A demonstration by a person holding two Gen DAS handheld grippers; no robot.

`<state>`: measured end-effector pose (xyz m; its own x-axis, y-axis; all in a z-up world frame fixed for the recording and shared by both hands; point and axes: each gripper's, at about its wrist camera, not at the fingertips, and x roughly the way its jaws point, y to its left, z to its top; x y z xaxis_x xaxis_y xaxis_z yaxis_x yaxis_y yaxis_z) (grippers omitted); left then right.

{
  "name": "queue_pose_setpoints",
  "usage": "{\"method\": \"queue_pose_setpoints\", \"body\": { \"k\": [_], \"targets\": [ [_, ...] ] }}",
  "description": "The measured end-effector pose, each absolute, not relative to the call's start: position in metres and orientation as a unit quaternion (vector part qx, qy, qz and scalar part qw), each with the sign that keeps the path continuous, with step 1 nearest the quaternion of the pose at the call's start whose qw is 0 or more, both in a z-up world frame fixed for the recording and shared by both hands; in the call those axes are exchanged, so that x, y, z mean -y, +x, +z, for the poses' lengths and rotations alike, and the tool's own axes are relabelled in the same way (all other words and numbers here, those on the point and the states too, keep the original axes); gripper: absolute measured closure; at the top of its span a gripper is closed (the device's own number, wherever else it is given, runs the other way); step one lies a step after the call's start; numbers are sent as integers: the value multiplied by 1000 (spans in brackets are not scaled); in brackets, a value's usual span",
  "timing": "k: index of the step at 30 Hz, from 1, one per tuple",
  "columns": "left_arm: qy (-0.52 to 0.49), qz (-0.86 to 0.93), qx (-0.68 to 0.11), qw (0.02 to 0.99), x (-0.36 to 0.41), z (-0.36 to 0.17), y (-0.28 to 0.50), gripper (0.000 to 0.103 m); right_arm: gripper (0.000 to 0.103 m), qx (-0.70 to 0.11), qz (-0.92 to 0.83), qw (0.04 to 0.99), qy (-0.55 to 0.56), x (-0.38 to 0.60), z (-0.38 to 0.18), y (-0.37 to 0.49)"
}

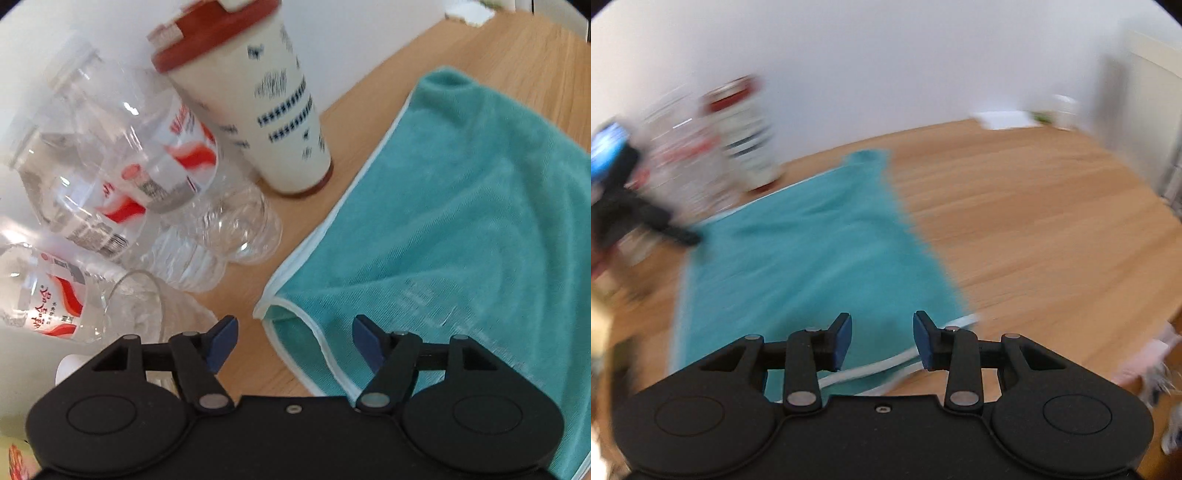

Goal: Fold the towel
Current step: 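Lower the corners onto the towel and open both grippers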

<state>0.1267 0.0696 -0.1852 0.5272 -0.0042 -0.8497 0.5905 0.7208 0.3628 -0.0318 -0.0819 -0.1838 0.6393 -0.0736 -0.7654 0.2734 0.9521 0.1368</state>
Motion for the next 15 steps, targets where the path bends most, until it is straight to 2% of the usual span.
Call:
{"method": "queue_pose_setpoints", "body": {
  "k": [5, 12, 13, 14, 15],
  "targets": [
    [312, -178, -458, 813, -62, -191, 125, 33, 62, -440, -82, 886, 119, 121, -200, -12],
    [215, -134, -495, 831, -75, -205, 150, 33, 62, -490, -36, 863, 114, 145, -222, 8],
    [207, -133, -491, 836, -75, -204, 150, 33, 66, -497, -29, 860, 114, 147, -224, 9],
    [197, -129, -492, 838, -76, -204, 151, 33, 81, -503, -19, 856, 119, 148, -226, 10],
    [186, -123, -496, 839, -77, -205, 153, 33, 87, -510, -4, 851, 128, 150, -228, 11]
  ]
}}
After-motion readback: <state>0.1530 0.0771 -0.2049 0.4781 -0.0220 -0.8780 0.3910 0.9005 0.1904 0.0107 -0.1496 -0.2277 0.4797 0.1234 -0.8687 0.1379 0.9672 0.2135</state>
